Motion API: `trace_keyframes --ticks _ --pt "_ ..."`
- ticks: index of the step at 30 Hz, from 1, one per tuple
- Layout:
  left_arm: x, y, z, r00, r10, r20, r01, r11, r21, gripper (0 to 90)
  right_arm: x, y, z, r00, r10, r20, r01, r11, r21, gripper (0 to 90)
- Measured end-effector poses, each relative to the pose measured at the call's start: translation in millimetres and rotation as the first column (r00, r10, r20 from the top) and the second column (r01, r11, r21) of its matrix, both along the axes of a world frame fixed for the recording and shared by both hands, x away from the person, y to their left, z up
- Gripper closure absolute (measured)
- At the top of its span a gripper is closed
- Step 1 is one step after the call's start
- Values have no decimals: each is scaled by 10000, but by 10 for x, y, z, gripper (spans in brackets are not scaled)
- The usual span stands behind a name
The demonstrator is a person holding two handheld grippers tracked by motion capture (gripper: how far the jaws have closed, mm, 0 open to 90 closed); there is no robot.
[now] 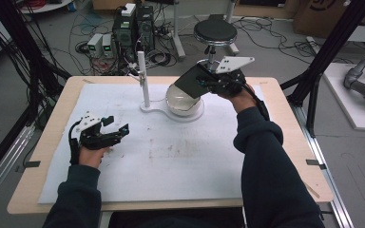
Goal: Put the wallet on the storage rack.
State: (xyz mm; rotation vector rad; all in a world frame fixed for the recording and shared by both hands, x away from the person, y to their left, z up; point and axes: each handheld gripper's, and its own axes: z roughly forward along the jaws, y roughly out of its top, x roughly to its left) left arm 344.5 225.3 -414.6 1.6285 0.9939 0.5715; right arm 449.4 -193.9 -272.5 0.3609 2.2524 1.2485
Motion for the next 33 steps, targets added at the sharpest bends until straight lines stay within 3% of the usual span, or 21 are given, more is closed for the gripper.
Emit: trace_keyframes --ticks 5,11,14,19,22,24,27,30,31,33 --pt "-4 23 3 10000 49 7 -49 10000 -20 252 53 98 -103 10000 51 48 -47 9972 -748 748" --pt "-3 22 1 10000 3 5 -3 10000 10 252 118 240 -216 9985 83 546 4 9873 -1590 747" --pt "-4 22 2 10000 -12 10 12 10000 5 252 162 316 -291 9988 23 499 72 9818 -1899 746" --pt "-11 23 3 10000 -56 47 56 10000 -23 252 231 485 -469 9997 -233 -82 206 9698 -2432 745" --pt "-16 32 5 10000 -35 33 35 10000 -67 252 239 540 -502 9991 -276 -319 199 9750 -2211 733" --pt "-17 38 7 10000 -58 74 59 10000 -57 252 236 571 -522 9961 -321 -824 151 9797 -1998 699" --pt "-23 39 10 10000 -33 85 34 10000 -59 252 222 619 -574 9854 -359 -1666 71 9853 -1706 622" --pt "-25 43 12 10000 -18 97 19 10000 -54 252 184 609 -651 9815 -322 -1885 84 9920 -1259 567" --pt "-24 44 12 9999 -8 104 9 10000 -51 252 169 590 -678 9753 -372 -2178 183 9959 -885 524" --pt "-24 54 12 10000 53 85 -52 9999 -95 252 158 587 -689 9675 -394 -2496 180 9960 -874 472"
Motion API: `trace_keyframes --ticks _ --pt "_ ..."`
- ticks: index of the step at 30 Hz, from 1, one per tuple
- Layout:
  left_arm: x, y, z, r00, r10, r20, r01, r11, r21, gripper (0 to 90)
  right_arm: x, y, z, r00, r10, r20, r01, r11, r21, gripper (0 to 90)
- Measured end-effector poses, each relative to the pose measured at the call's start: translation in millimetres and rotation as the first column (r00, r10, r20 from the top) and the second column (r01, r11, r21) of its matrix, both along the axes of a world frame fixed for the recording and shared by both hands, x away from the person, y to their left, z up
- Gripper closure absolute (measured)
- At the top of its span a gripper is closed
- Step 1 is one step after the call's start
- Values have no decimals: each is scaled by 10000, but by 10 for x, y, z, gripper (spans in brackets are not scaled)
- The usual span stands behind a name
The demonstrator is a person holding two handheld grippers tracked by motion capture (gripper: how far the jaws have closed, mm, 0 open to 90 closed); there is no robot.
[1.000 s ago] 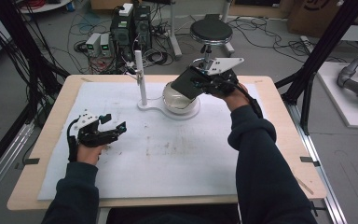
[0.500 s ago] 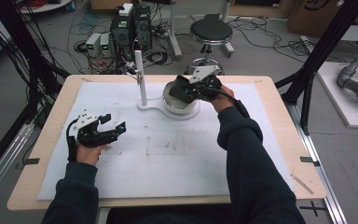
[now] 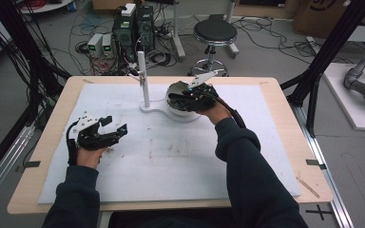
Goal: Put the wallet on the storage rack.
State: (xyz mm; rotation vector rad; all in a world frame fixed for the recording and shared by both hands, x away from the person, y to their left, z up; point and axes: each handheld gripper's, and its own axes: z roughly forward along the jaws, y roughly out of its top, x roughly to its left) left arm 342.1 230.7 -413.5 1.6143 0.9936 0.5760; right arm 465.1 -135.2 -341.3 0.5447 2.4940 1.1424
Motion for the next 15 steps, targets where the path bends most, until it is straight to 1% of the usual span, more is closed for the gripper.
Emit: trace_keyframes --ticks 3,6,9,10,11,13,15 --pt "-5 14 6 10000 53 37 -53 10000 -7 252 -44 16 14 9994 260 -215 -258 9996 116 428" --pt "-6 24 8 10000 92 23 -92 10000 -23 252 -95 32 54 9990 412 -146 -408 9989 237 414" --pt "-8 29 9 9999 133 20 -132 9999 -32 252 -151 38 97 9985 554 -44 -553 9982 233 422" --pt "-7 28 9 9999 140 21 -140 9999 -53 252 -173 36 115 9979 649 -59 -647 9975 285 445" --pt "-7 29 10 9999 128 23 -128 9999 -33 252 -186 31 130 9973 736 30 -737 9969 279 456" --pt "-8 27 11 9999 108 46 -108 9999 -14 252 -202 17 154 9970 772 5 -772 9964 362 490" --pt "-9 27 12 9999 114 51 -114 9999 -18 252 -210 6 167 9967 811 72 -814 9959 401 519"
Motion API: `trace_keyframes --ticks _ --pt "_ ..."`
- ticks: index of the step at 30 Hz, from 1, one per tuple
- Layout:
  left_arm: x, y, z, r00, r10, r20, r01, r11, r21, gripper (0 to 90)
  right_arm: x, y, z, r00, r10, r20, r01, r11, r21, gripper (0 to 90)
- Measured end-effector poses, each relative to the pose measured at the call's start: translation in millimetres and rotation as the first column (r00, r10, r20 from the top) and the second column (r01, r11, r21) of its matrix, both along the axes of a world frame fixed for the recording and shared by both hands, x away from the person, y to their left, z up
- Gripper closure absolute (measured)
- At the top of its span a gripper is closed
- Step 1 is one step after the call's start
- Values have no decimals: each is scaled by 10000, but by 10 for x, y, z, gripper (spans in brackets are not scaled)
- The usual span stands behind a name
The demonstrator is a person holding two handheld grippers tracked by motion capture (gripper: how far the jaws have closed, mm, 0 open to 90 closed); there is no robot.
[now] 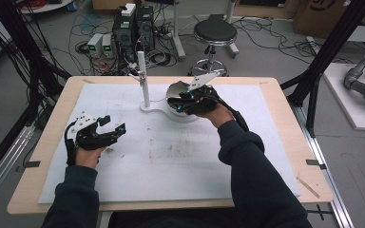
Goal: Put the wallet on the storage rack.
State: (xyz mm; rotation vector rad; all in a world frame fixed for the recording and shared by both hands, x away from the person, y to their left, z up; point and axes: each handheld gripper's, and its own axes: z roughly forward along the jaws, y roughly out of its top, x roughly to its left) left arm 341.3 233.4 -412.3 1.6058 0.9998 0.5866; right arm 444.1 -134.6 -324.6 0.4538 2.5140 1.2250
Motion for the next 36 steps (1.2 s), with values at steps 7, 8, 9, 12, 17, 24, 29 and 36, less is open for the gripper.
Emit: trace_keyframes --ticks 7,8,9,12,17,24,29,36 --pt "3 0 -2 10000 25 -28 -25 10000 -15 252 -65 57 -47 9978 -76 661 79 10000 -52 654" --pt "3 0 -1 10000 30 -28 -30 10000 -23 252 -99 75 -83 9957 -103 919 104 9999 0 664" --pt "2 0 -1 10000 47 -28 -47 10000 -35 252 -128 93 -115 9944 -63 1054 68 10000 -52 671" --pt "-3 -4 4 10000 45 -7 -45 10000 -8 252 -222 136 -173 9810 -280 1919 329 9992 -226 703" --pt "-5 -5 6 10000 23 -3 -23 10000 0 252 -246 145 -172 9494 -1455 2785 1452 9892 218 756" --pt "5 1 -1 10000 28 -12 -28 10000 -7 252 -145 164 -136 9322 -2158 2906 2028 9764 746 765" --pt "3 0 -1 10000 19 -13 -19 10000 -23 252 -146 116 -159 9710 -1242 2041 1129 9914 660 713" --pt "-1 -3 3 10000 36 -5 -36 10000 -6 252 -166 107 -192 9933 -832 807 772 9942 745 496"
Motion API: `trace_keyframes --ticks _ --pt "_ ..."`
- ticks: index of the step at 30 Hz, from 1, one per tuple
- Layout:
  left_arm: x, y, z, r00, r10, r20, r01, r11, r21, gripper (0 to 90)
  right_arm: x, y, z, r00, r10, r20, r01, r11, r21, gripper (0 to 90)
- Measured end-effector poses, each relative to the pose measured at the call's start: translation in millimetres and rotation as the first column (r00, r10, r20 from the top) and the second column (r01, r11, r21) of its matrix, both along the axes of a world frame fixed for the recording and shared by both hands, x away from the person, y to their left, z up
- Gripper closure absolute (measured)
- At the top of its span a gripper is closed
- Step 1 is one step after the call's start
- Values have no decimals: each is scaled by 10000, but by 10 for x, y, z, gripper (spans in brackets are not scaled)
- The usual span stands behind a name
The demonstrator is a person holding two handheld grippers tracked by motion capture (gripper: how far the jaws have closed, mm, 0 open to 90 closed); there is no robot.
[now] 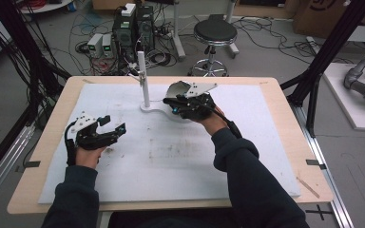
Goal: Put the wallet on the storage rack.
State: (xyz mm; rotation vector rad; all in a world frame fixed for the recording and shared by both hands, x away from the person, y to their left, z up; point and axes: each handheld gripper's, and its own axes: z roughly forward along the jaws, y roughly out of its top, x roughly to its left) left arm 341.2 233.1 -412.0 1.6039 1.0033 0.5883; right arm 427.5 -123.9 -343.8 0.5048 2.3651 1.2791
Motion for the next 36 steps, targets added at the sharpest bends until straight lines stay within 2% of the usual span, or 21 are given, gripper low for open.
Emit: trace_keyframes --ticks 3,6,14,16,19,20,22,23,24,25,26,30,34,36 --pt "2 0 -3 10000 -18 -22 18 10000 4 252 6 -17 -10 9991 207 -359 -210 9997 -82 433" --pt "1 -5 -3 10000 -25 -40 25 10000 -9 252 -3 -56 0 9970 280 -722 -278 9996 37 389" --pt "2 -9 -4 10000 -47 -22 47 10000 49 252 48 -164 -18 9910 550 -1218 -545 9985 73 394" --pt "1 -9 -3 10000 -43 -29 43 10000 14 252 60 -171 -30 9866 636 -1502 -613 9979 204 392" --pt "2 -8 -5 10000 -20 -50 20 10000 -19 252 95 -209 -47 9706 993 -2192 -868 9940 660 399" --pt "4 -9 -6 10000 -18 -28 18 10000 -2 252 100 -215 -49 9688 1055 -2243 -924 9934 681 397" --pt "4 -9 -5 10000 -44 -34 44 10000 11 252 110 -213 -73 9581 1198 -2601 -1075 9923 614 398" --pt "3 -8 -5 10000 -48 -30 48 10000 24 252 109 -194 -89 9588 1195 -2577 -1122 9928 431 402" --pt "3 -7 -4 10000 -53 -38 53 10000 14 253 98 -172 -102 9657 1079 -2363 -1110 9938 3 412" --pt "1 -8 -3 10000 -45 -30 45 10000 5 253 88 -146 -112 9704 937 -2227 -1015 9946 -236 458" --pt "0 -6 -2 10000 -45 -17 45 10000 2 253 94 -137 -115 9718 841 -2205 -924 9953 -277 516" --pt "1 3 -1 10000 -24 0 24 10000 13 253 84 -96 -109 9796 804 -1841 -880 9956 -335 527" --pt "2 -5 -3 10000 -34 -38 34 10000 -7 253 55 -89 -76 9909 642 -1186 -709 9961 -530 528" --pt "2 -6 -2 10000 -53 -29 53 10000 12 253 36 -83 -45 9949 557 -840 -599 9971 -475 572"
